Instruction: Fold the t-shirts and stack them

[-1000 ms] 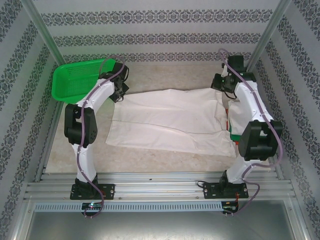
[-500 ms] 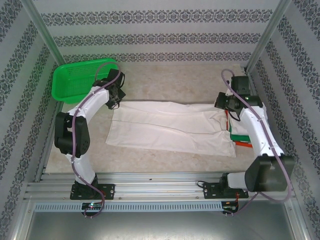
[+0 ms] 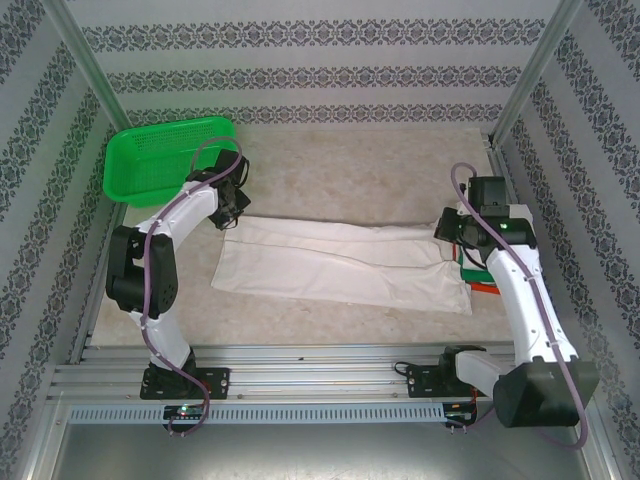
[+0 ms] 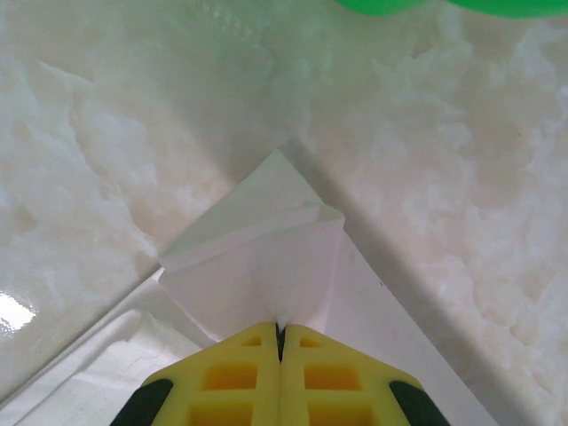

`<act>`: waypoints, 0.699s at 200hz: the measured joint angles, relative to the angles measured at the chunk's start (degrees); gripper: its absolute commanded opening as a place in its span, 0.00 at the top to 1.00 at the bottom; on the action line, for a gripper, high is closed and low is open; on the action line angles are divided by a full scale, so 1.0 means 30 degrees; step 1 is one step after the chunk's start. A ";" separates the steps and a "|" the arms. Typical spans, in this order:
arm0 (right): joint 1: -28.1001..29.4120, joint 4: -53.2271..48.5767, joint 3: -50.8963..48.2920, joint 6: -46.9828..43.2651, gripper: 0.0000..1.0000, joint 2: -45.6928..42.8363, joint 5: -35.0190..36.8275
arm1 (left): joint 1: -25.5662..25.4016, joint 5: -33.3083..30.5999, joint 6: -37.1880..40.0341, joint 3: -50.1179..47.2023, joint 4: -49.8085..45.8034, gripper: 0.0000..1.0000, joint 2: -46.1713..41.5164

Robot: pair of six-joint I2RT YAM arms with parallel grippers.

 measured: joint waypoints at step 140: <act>0.0000 -0.1770 -0.3016 0.0583 1.00 -0.1231 -0.0044 | 0.0131 0.0714 0.0146 -0.2492 0.0765 1.00 -0.0838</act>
